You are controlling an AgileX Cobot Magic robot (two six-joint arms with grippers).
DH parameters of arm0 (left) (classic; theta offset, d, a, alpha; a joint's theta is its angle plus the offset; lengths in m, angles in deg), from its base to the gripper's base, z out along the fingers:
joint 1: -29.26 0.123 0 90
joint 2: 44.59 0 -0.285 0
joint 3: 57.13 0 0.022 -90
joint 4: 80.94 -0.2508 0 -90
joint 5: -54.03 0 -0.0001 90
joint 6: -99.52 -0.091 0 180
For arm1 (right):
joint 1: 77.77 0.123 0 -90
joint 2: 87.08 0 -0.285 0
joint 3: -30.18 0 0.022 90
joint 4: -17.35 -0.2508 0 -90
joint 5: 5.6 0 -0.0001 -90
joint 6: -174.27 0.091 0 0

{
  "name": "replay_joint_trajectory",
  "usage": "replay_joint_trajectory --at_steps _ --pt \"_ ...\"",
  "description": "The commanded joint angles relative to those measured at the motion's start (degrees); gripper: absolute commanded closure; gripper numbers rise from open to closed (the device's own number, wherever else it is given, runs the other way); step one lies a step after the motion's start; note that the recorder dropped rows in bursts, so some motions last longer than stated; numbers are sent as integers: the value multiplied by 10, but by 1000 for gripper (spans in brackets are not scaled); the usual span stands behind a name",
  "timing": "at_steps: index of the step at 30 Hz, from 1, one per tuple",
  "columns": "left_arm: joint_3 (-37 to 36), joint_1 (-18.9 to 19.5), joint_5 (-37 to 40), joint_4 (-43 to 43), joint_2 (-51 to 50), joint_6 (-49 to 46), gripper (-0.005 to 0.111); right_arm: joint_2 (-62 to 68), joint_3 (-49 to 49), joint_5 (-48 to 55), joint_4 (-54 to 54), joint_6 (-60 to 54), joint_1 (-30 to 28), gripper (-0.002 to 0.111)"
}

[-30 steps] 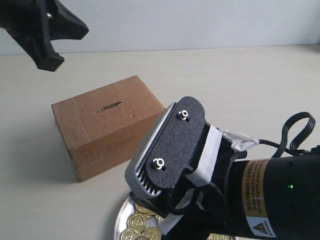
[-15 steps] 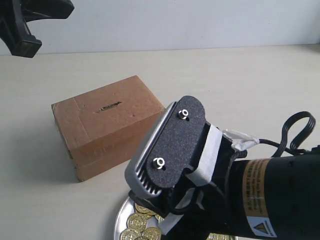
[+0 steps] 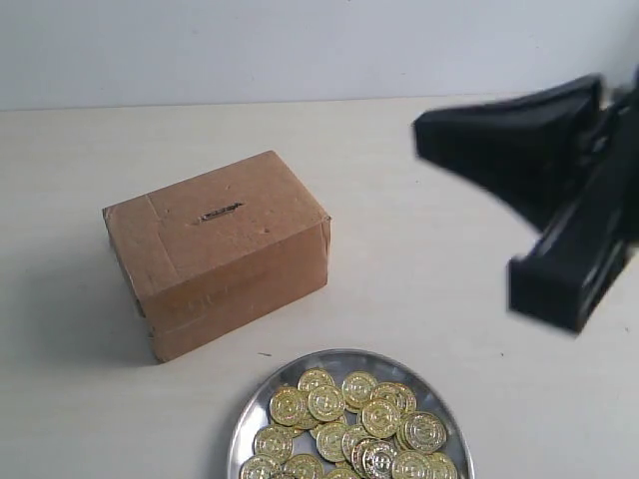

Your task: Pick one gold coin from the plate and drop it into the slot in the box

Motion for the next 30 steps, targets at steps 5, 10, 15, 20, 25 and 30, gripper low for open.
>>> replay_joint_trajectory --at_steps 5,10,15,20,25,30 --pt "4 105 0 5 182 2 107 -217 0 -5 4 1 -259 108" --pt "4 119 0 5 250 2 107 -301 0 -5 4 1 -341 108" --pt "4 119 0 5 288 2 107 -343 0 -5 4 1 -342 108" --pt "4 133 0 5 327 1 107 -391 2 0 4 1 -368 108" --pt "3 169 0 5 362 1 107 -420 2 0 4 1 -419 108" --pt "-39 202 0 6 399 1 107 -437 2 0 4 1 -469 108"
